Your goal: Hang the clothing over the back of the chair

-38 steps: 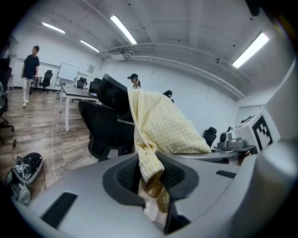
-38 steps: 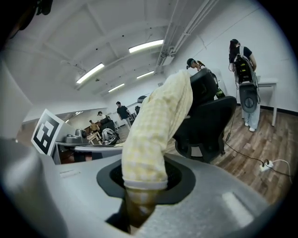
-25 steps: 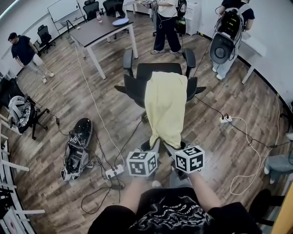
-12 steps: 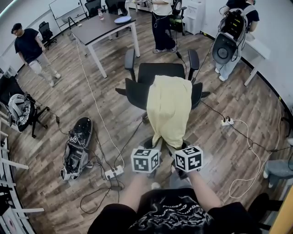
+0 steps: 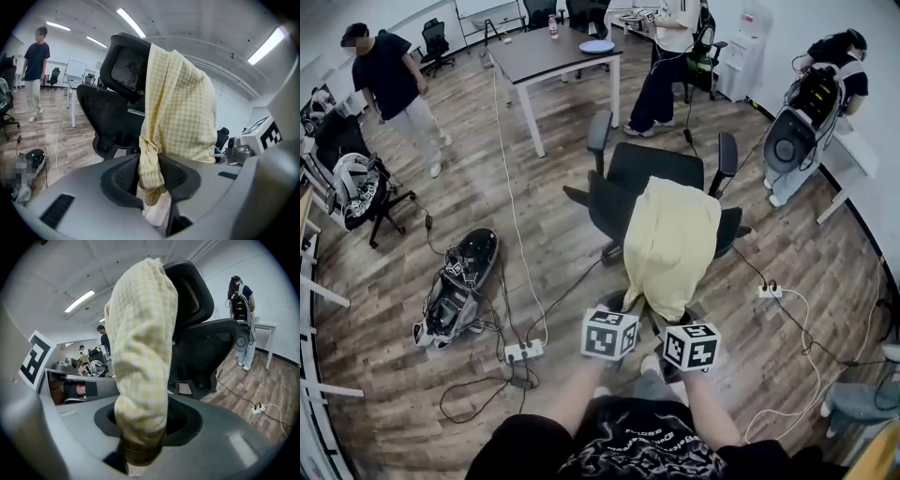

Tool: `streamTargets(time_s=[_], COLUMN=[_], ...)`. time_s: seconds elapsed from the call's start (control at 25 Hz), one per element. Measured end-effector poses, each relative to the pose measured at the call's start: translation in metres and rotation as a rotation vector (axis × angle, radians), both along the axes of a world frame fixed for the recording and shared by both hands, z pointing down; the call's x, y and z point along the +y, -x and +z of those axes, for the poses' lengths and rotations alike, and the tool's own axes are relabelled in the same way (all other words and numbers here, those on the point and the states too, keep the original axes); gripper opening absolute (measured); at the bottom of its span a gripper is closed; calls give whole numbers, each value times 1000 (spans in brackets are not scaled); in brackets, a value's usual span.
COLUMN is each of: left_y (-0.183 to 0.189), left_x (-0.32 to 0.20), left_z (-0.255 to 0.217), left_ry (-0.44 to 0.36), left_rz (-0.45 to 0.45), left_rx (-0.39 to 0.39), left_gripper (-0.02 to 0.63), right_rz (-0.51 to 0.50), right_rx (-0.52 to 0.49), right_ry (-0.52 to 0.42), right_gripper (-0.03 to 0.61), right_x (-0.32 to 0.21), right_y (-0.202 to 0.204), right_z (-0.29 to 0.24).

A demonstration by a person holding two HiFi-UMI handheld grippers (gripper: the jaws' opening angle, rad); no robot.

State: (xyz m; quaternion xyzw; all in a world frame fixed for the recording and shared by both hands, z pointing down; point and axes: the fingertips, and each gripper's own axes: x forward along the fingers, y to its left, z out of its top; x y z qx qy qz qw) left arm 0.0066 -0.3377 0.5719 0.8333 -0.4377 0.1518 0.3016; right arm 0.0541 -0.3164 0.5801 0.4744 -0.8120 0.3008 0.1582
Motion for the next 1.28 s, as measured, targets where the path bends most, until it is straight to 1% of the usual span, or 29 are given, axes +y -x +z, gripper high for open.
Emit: streamTargets(time_s=[0.04,0.12,0.2,0.32,0.36,0.44,0.52,0.72,0.84,0.96,1.0,1.08,1.16,1.28], left_y=[3,11,17,20,22,28,34,31,33,40,41,41,39,42], left_x=[1,6,10,18,22,32,42,66,86,99,103,115,128,147], left_z=[0,2,2,0,-1,-5,-16,-49,-72,-90,-94,-96,-92,-82], left_ry=[6,20,25,23,21,12,-10,-99,-165,-249,-266,-280,-288,-290], left_rz=[-16,-52,-70,-72,-72,-74,-75,-63,-63,-70,-69,-58,-44,-48], left_rx=[4,11,20,35,36,39,52,97,137,149,152,147,124,94], left_gripper=[94,146,209,232,240,247,249,249,249,249,249,249,249,247], right_rz=[1,13,43,94,105,119,125,127,112,106,105,104,109,127], right_rx=[-2,5,31,68,73,70,63,55,63,45,43,47,45,39], right_ry=[-2,-7,-20,-36,-39,-52,-89,-218,-267,-282,-283,-279,-274,-273], right_gripper=[165,283,349,407,417,420,420,420,419,417,417,417,417,413], right_x=[2,6,9,15,20,32,43,65,81,93,97,108,119,132], right_y=[0,-2,-11,-31,-34,-35,-33,-31,-22,-12,-9,-8,-7,-3], right_z=[0,-2,-4,-8,-10,-17,-32,-74,-88,-92,-92,-89,-85,-80])
